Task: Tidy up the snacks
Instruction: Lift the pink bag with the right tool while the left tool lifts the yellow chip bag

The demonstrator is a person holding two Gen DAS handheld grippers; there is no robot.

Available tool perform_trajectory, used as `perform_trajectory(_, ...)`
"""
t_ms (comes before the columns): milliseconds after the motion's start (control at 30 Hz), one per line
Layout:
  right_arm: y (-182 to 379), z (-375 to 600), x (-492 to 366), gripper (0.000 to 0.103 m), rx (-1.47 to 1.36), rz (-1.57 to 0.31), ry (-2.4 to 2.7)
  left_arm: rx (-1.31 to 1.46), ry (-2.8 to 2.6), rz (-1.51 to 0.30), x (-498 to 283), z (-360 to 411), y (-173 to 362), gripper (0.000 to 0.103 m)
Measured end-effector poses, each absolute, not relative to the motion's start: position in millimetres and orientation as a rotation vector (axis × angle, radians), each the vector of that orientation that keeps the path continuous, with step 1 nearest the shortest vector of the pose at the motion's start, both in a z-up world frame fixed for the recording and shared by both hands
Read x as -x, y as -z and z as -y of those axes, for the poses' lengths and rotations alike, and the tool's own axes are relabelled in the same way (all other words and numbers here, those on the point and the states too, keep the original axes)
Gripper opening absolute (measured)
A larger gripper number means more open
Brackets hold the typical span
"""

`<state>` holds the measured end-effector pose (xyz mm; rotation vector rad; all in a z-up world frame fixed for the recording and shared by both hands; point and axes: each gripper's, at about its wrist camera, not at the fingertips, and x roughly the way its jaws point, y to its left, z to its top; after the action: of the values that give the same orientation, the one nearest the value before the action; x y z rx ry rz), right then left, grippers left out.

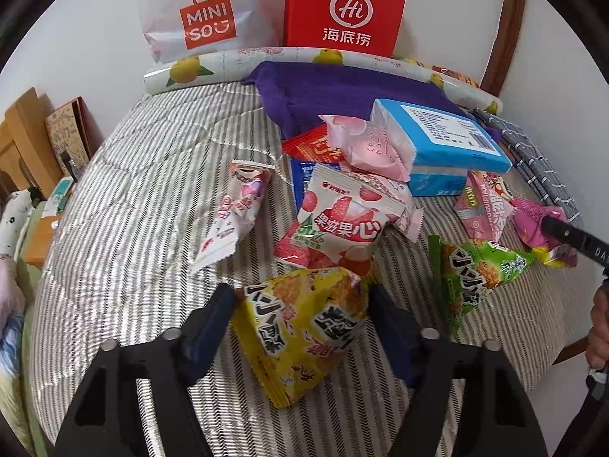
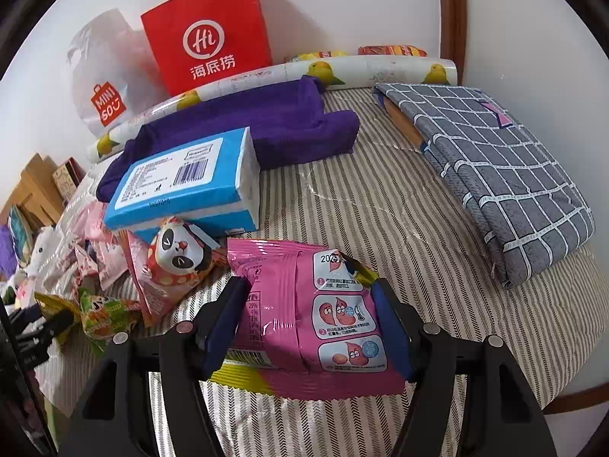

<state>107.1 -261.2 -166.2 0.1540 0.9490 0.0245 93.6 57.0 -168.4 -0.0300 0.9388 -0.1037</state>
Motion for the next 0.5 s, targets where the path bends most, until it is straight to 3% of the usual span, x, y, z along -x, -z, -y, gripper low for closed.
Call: perform_trajectory(500,173,269,-87,0.07,-0.16,-1.006,-0.048,0.065,0.113,-0.918,-87,-64,161,0.065)
